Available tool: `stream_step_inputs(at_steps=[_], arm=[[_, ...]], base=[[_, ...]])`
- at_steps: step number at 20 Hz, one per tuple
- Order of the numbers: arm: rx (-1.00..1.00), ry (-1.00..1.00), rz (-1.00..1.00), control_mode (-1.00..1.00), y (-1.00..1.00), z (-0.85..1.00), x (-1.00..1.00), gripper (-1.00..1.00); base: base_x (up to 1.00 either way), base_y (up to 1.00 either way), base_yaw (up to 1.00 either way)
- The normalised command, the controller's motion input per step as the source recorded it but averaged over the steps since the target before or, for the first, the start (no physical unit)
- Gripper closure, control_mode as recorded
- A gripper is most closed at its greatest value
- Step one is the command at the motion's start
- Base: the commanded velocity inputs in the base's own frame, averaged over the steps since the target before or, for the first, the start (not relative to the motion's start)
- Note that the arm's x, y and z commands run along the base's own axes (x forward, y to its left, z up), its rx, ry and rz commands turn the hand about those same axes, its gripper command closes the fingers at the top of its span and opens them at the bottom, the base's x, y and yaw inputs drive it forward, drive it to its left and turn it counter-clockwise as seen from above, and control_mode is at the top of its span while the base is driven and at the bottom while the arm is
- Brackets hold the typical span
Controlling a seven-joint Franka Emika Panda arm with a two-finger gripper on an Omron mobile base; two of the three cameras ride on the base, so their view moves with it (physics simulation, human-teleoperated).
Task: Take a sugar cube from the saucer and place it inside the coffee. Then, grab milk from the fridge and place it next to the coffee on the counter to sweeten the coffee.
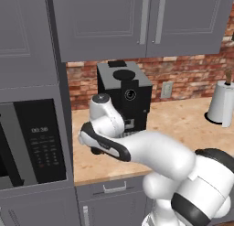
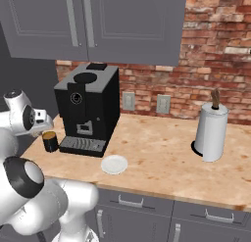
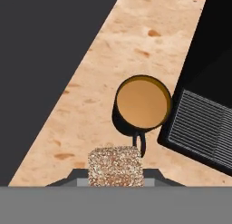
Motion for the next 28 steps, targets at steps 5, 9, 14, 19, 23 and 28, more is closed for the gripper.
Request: stream_step_inputs(at_steps=[5,9,14,19,23,28], arm=[[0.00,0.00,0.00,-1.00,0.03,-0.35,0.21,1.00],[0.00,0.00,0.00,-1.00,0.01,-0.27,0.26,1.00],[0.00,-0.01,0.00,-1.00,0.03,-0.06,0.28,1.00],[0.00,-0.02,0.00,-1.00,0.09,-0.03,0.35,1.00],[-0.02,-0.01,0.00,-1.00,0.05,-0.14,0.31,1.00],[-0.01,0.00,0.00,-1.00,0.02,-0.15,0.32,-1.00]], base=[[0.00,0.00,0.00],[0.00,0.00,0.00],[0.00,0.00,0.00],[0.00,0.00,0.00],[0.00,0.00,0.00],[0.00,0.00,0.00]])
